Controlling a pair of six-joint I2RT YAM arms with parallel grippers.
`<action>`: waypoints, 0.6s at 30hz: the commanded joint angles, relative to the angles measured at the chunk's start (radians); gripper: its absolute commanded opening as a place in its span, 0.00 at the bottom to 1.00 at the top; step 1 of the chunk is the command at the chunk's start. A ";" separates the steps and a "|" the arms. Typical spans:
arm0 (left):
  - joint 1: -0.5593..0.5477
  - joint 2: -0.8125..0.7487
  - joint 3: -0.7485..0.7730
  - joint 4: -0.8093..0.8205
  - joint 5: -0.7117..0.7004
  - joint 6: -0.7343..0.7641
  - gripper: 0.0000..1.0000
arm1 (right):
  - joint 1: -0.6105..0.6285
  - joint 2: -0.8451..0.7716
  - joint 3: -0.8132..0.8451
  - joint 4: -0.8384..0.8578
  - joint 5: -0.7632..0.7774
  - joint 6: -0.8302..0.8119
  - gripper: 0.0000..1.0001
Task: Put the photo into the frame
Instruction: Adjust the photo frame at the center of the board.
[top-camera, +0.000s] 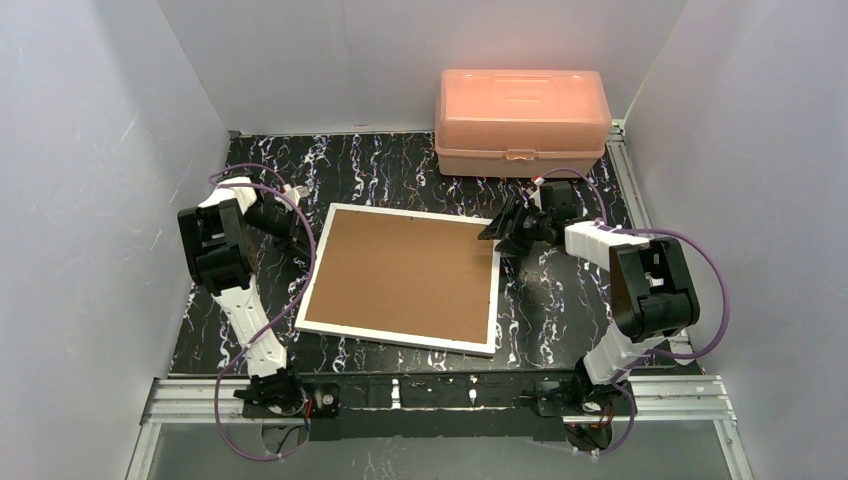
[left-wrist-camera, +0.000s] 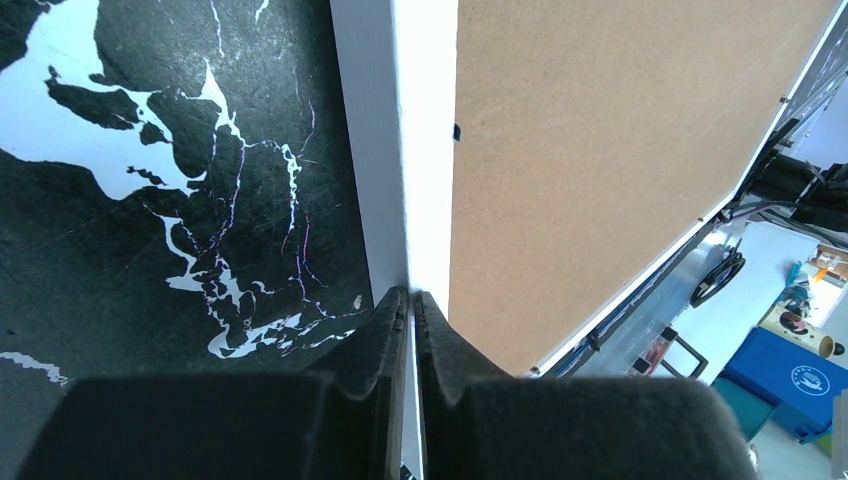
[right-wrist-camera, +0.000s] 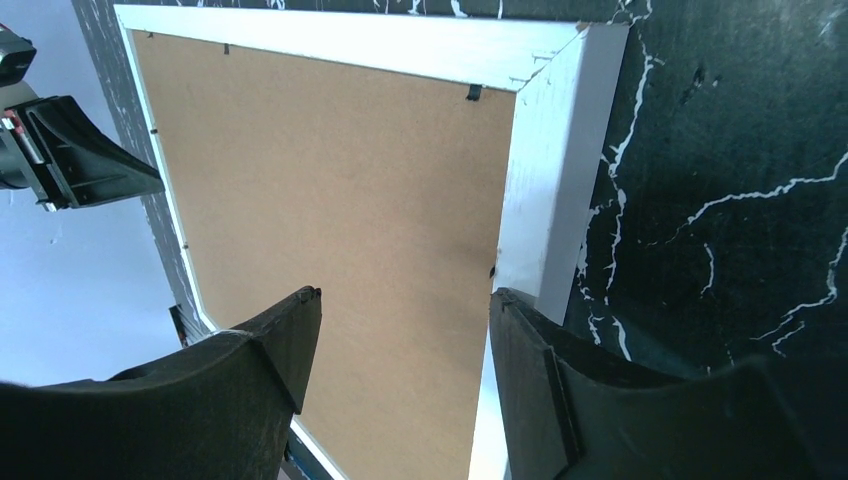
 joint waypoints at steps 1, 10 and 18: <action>-0.021 -0.002 -0.037 0.016 -0.025 0.033 0.02 | -0.017 0.031 0.009 0.015 0.040 -0.036 0.71; -0.021 0.004 -0.031 0.014 -0.032 0.036 0.01 | -0.020 0.054 -0.008 0.061 -0.007 -0.010 0.68; -0.024 0.004 -0.025 0.013 -0.034 0.030 0.00 | -0.019 0.067 -0.023 0.002 -0.036 -0.023 0.64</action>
